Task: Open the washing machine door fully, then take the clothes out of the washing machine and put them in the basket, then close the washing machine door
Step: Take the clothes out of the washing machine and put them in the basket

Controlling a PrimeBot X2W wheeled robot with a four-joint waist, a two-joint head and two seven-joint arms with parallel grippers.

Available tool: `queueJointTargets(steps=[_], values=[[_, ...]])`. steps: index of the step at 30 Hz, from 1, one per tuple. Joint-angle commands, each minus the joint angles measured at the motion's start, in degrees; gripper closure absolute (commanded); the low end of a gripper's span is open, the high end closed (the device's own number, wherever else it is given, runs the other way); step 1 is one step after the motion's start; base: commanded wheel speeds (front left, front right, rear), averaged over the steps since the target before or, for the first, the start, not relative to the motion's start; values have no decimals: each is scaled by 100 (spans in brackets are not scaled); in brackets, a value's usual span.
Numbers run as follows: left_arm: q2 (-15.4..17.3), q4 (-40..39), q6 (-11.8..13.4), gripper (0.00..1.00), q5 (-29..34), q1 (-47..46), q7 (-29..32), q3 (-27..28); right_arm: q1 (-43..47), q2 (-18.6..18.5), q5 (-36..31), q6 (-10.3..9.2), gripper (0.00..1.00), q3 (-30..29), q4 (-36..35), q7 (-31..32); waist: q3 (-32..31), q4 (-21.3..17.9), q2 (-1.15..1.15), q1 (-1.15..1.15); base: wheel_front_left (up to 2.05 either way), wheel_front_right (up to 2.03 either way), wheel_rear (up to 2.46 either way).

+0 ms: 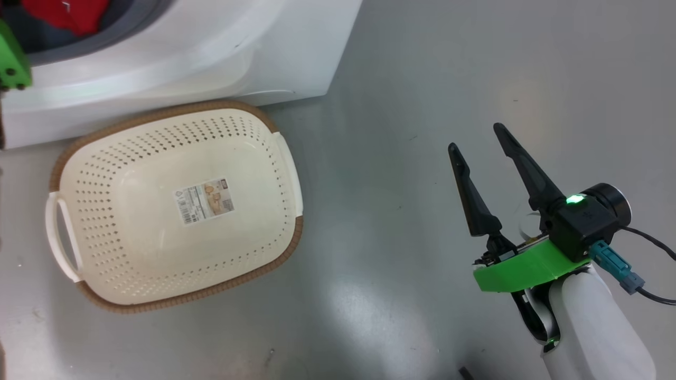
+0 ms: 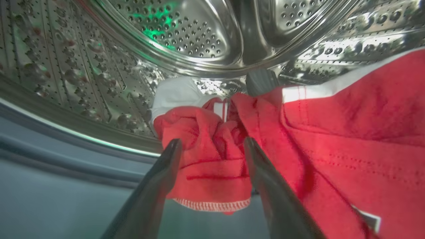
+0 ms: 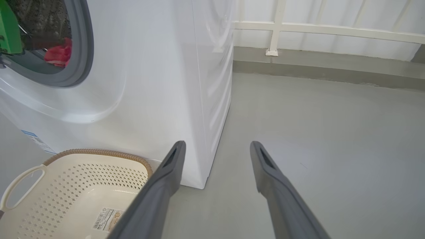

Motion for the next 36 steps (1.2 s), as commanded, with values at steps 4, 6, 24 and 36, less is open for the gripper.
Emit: queueJointTargets(steps=[4, 6, 24, 36], values=[[453, 262, 101, 0, 150, -315, 386, -46, 17, 16, 62, 28, 0, 200, -92, -36, 57, -153, 0, 0, 0, 0, 0], [487, 388, 156, 0, 215, -399, 539, -121, 22, 16, 77, 28, 0, 229, -93, -36, 58, -202, 0, 0, 0, 0, 0], [668, 885, 255, 100, 470, -653, 1004, -559, 24, 16, 230, 28, 0, 343, -86, -36, 48, -360, 0, 0, 0, 0, 0], [565, 601, 182, 100, 75, -482, -19, -325, -32, 16, 241, 28, 0, 209, -65, -36, -9, -154, 0, 0, 0, 0, 0]])
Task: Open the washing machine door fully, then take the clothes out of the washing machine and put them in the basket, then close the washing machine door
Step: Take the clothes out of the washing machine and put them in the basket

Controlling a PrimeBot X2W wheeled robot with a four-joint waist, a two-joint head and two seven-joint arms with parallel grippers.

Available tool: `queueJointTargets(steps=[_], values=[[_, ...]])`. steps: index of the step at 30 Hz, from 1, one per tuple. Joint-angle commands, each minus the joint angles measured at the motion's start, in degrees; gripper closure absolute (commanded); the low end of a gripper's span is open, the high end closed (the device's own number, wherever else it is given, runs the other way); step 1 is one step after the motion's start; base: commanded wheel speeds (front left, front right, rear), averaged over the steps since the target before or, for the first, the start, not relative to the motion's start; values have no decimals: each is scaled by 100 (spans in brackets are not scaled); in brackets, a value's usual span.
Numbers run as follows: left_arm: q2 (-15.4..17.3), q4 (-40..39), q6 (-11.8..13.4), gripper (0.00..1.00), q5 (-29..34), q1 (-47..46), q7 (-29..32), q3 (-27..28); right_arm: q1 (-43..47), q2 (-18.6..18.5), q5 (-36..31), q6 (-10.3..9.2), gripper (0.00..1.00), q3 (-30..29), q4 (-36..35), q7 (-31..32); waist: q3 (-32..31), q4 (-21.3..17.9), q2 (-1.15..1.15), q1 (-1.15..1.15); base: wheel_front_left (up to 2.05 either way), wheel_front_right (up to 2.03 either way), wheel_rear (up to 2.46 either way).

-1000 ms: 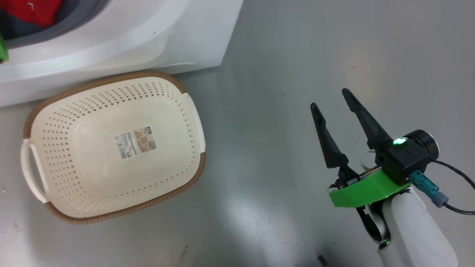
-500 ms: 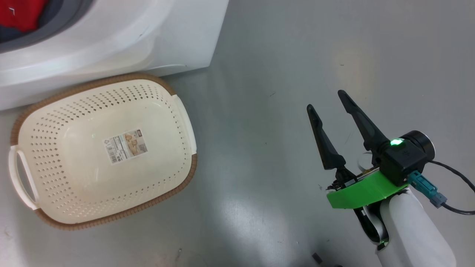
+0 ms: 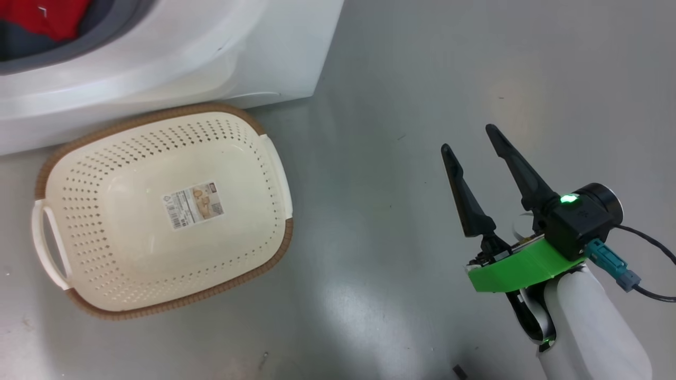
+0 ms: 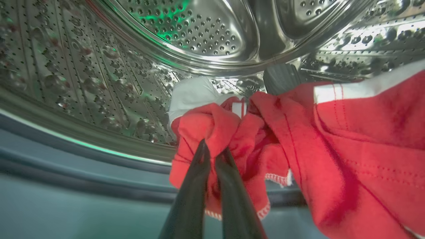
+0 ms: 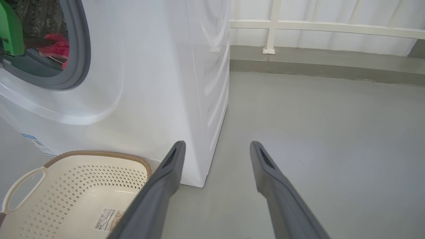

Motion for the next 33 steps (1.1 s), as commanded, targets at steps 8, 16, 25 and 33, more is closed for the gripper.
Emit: queueJointTargets(steps=[8, 16, 25, 33], values=[[154, -400, -97, 100, -243, 399, -893, 181, -56, 14, 66, 28, 0, 8, -56, -36, -183, 208, -1, 0, 0, 0, 0], [23, -1438, -93, 100, -424, 1310, -1076, 410, 11, 14, 39, 28, 0, -36, -2, -36, -508, 349, -1, 0, 0, 0, 0], [-137, -3309, -90, 100, -455, 2528, -1078, 845, 107, 14, 8, 28, 0, -64, 65, -36, -882, 498, -1, 0, 0, 0, 0], [-320, -4322, -69, 100, -362, 3586, -1079, 1070, 234, 14, -9, 28, 0, -67, 160, -36, -1300, 551, -1, 0, 0, 0, 0]])
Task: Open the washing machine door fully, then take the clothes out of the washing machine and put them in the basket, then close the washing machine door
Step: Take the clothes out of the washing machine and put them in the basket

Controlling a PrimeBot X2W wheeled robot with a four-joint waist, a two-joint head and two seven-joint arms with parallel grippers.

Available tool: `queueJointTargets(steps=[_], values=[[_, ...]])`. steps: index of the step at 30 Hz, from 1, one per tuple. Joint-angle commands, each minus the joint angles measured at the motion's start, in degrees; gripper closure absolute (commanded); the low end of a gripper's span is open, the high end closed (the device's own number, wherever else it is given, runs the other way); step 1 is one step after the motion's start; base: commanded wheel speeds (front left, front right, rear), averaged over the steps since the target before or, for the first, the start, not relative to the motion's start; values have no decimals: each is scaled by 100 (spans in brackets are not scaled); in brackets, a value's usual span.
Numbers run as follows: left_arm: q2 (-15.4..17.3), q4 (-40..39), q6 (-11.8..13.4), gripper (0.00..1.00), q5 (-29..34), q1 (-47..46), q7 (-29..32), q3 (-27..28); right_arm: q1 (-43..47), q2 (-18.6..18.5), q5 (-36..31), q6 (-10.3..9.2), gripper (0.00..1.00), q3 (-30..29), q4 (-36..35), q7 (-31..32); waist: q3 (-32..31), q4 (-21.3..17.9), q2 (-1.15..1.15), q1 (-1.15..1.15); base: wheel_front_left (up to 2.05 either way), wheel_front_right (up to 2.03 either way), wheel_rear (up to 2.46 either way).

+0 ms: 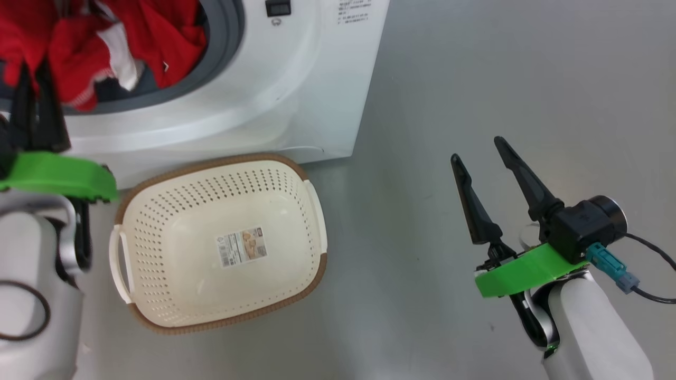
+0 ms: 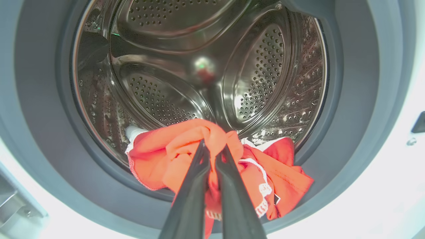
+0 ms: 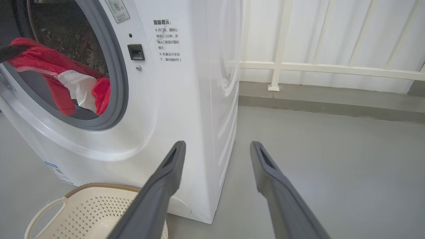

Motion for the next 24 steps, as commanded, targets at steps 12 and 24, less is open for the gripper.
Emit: queueJointTargets(steps=[12, 24], values=[[-79, -1154, 42, 100, 17, 1217, -62, 222, 370, 18, 41, 28, 0, 117, -1, -36, -623, 143, 0, 0, 0, 0, 0], [-107, -2472, 185, 100, 72, 2129, 202, 65, 473, 18, 89, 28, 0, 151, 28, -36, -1006, 146, 0, 0, 0, 0, 0]])
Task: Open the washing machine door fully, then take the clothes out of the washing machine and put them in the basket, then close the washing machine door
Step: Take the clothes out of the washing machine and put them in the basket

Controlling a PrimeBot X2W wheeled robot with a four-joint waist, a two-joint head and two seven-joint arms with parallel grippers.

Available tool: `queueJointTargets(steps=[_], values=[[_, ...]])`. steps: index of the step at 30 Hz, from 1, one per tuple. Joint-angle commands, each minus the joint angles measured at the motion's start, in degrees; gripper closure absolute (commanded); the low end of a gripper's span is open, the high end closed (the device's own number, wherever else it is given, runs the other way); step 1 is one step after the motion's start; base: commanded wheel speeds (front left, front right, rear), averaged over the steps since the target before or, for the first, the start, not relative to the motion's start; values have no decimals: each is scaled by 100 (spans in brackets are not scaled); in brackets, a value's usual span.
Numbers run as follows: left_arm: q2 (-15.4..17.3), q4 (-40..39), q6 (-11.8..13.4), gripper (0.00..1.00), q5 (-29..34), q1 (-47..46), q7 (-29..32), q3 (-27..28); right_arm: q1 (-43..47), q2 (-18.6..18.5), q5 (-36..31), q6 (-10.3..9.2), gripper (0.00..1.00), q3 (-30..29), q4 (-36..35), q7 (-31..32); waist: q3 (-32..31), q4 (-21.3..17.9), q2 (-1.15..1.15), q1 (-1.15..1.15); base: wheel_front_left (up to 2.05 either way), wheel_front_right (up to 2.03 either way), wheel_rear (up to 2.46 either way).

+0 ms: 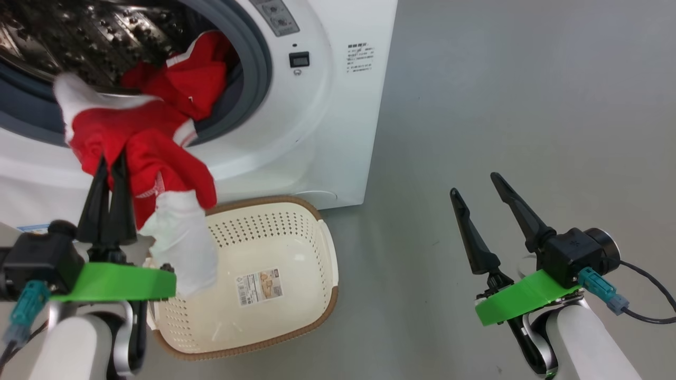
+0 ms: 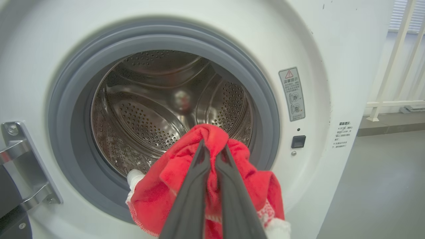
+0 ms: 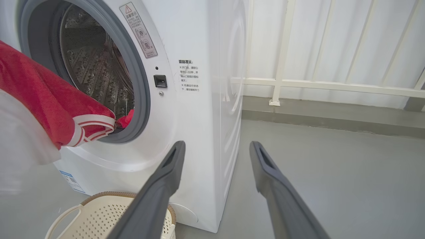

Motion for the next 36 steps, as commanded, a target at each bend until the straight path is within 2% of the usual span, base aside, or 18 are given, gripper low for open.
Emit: queueJointTargets(steps=[1, 12, 17, 22, 36], values=[[183, -330, 54, 100, 79, 58, 32, 188, 31, 16, 63, 28, 0, 130, -121, -36, -60, -13, 0, 0, 0, 0, 0], [179, -1422, 266, 100, 184, 522, 374, 62, 48, 16, 33, 28, 0, 113, -135, -36, -125, -35, 0, 0, 0, 0, 0], [95, -1498, 313, 100, 96, 690, 451, 18, 45, 16, 44, 28, 0, 129, -144, -36, -119, -54, 0, 0, 0, 0, 0], [-70, -836, 230, 100, -111, 762, 365, -68, 7, 16, 79, 28, 0, 177, -147, -36, -50, -90, 0, 0, 0, 0, 0], [-383, 2238, -323, 100, -411, -120, 9, -365, -130, 16, 56, 28, 0, 181, -198, -36, 462, -170, 0, 0, 0, 0, 0]])
